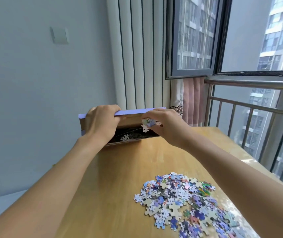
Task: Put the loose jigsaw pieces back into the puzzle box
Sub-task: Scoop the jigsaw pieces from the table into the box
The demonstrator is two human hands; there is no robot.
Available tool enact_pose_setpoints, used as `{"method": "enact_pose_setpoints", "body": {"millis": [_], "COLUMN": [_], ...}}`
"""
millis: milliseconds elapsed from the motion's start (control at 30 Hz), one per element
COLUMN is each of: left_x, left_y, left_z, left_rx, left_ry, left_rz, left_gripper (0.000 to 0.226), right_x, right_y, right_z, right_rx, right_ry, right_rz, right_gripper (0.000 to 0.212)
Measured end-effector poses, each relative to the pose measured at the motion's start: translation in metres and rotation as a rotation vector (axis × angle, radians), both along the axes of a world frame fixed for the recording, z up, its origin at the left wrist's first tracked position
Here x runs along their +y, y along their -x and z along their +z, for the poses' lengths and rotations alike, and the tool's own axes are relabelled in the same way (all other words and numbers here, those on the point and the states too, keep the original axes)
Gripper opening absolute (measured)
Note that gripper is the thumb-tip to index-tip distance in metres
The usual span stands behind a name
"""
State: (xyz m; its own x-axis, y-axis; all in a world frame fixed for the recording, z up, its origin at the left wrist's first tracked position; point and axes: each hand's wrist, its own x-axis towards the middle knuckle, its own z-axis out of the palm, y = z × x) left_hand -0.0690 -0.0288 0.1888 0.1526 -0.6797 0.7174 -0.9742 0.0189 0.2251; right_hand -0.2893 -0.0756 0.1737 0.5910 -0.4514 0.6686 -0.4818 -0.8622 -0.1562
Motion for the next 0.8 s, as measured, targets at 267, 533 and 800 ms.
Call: {"method": "enact_pose_setpoints", "body": {"millis": [267,533,800], "left_x": [-0.001,-0.005,-0.009], "left_y": [0.008,0.013,0.000], "left_z": [0.028,0.029,0.030], "left_rx": [-0.039,-0.063,-0.048], "left_ry": [-0.003,0.023,0.092], "left_rz": [-0.036,-0.022,-0.015], "left_gripper": [0.016,0.015,0.018], "right_x": [-0.017,-0.020,-0.027], "right_y": [-0.021,-0.032,0.002], "right_z": [-0.004,0.015,0.021], "right_rx": [0.265,0.412,0.453], "right_ry": [0.139,0.199,0.236], "right_rz": [-0.188,-0.361,-0.268], "right_gripper": [0.047,0.037,0.029]}}
